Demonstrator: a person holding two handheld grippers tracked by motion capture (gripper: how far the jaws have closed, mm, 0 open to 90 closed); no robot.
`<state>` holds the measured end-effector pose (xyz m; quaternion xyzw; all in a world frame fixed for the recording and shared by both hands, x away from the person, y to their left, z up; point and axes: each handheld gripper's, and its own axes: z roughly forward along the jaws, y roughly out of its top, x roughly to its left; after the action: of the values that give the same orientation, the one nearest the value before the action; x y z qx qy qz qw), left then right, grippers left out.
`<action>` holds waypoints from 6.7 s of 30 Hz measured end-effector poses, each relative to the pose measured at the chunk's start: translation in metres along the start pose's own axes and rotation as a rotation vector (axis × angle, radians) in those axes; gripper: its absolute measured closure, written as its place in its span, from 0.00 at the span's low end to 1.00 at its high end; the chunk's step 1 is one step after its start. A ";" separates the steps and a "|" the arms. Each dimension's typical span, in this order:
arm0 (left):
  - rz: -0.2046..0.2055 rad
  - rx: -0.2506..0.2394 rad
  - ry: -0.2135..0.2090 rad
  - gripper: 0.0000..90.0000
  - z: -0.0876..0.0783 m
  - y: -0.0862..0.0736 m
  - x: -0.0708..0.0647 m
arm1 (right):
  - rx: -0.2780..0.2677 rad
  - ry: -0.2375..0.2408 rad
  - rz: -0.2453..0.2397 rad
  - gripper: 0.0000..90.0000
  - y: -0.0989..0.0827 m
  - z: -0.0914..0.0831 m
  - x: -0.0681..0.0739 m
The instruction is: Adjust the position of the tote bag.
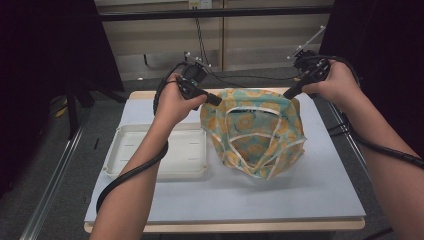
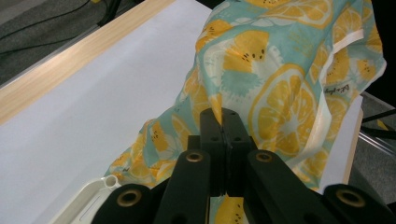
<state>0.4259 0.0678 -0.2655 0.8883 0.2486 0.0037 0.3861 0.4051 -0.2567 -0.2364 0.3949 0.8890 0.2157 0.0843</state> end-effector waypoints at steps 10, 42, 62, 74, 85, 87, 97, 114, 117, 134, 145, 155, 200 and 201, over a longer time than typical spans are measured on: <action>-0.012 -0.014 0.004 0.99 -0.002 -0.003 -0.002 | -0.047 -0.026 -0.005 0.76 0.001 -0.021 0.005; -0.004 0.002 0.005 0.99 0.000 0.001 -0.003 | 0.032 0.079 -0.172 0.92 0.025 -0.006 0.046; -0.018 -0.067 0.004 0.99 -0.016 0.017 0.000 | -0.111 0.087 -0.106 1.00 0.033 -0.042 0.025; -0.004 -0.087 0.031 0.68 -0.025 0.014 -0.009 | -0.062 0.066 -0.051 1.00 0.026 -0.020 0.010; 0.137 -0.045 -0.008 0.59 -0.019 0.008 -0.033 | -0.034 0.073 -0.050 1.00 0.023 -0.009 0.015; 0.139 -0.038 -0.012 0.60 -0.014 0.007 -0.034 | -0.024 0.073 -0.056 1.00 0.022 -0.007 0.016; 0.136 0.015 0.012 0.89 0.003 0.009 -0.028 | -0.027 0.088 -0.052 1.00 0.019 0.000 0.017; 0.075 -0.076 0.019 1.00 -0.021 0.043 -0.019 | -0.021 0.103 -0.074 1.00 0.020 0.002 0.018; 0.051 -0.078 0.025 1.00 -0.013 0.044 -0.013 | -0.014 0.105 -0.078 1.00 0.020 0.003 0.018; 0.042 0.017 0.000 1.00 0.017 0.034 -0.012 | -0.020 0.060 -0.066 0.82 0.013 -0.007 0.016; 0.026 0.039 0.003 1.00 0.020 0.028 -0.009 | -0.042 0.072 -0.065 0.65 0.011 -0.030 0.023; 0.017 0.036 0.008 1.00 0.018 0.027 -0.009 | 0.020 0.097 -0.128 0.68 0.001 -0.019 0.029; -0.005 -0.081 0.064 0.35 -0.019 0.020 -0.015 | 0.010 0.097 -0.042 1.00 0.025 0.008 0.024; 0.001 -0.082 0.066 0.34 -0.020 0.020 -0.018 | 0.012 0.096 -0.041 1.00 0.025 0.008 0.024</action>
<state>0.4154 0.0621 -0.2338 0.8712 0.2605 0.0437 0.4139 0.4078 -0.2213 -0.2316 0.3664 0.9012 0.2275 0.0436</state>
